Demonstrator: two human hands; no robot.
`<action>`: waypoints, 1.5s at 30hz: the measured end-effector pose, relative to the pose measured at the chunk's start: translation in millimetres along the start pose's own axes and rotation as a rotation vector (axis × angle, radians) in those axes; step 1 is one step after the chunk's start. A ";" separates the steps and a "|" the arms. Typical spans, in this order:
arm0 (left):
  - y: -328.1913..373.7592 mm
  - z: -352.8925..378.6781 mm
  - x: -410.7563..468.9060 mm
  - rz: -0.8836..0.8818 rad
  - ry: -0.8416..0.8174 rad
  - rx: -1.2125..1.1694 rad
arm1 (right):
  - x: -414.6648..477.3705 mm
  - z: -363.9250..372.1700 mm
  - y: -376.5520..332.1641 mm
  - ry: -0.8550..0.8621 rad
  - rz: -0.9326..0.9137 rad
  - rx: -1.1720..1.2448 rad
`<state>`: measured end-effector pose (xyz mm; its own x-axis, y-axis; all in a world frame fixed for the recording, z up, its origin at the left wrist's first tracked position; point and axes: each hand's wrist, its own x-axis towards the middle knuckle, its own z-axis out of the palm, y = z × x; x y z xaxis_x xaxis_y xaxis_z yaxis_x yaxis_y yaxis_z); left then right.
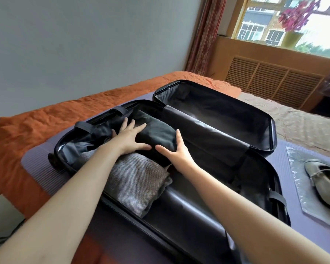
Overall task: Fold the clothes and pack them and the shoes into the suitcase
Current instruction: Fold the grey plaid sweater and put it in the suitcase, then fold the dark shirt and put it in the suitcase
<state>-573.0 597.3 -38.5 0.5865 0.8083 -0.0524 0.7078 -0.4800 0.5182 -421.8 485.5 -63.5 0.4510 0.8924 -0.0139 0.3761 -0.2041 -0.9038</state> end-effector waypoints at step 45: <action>496.5 366.9 -277.4 0.568 -0.453 -0.307 | -483.8 -473.2 239.9 0.614 0.611 -0.820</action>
<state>-239.7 9.7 -79.9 0.9758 0.2179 -0.0174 0.1499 -0.6092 0.7787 -166.7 -185.6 -71.3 0.9630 0.2622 0.0622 0.2691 -0.9236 -0.2730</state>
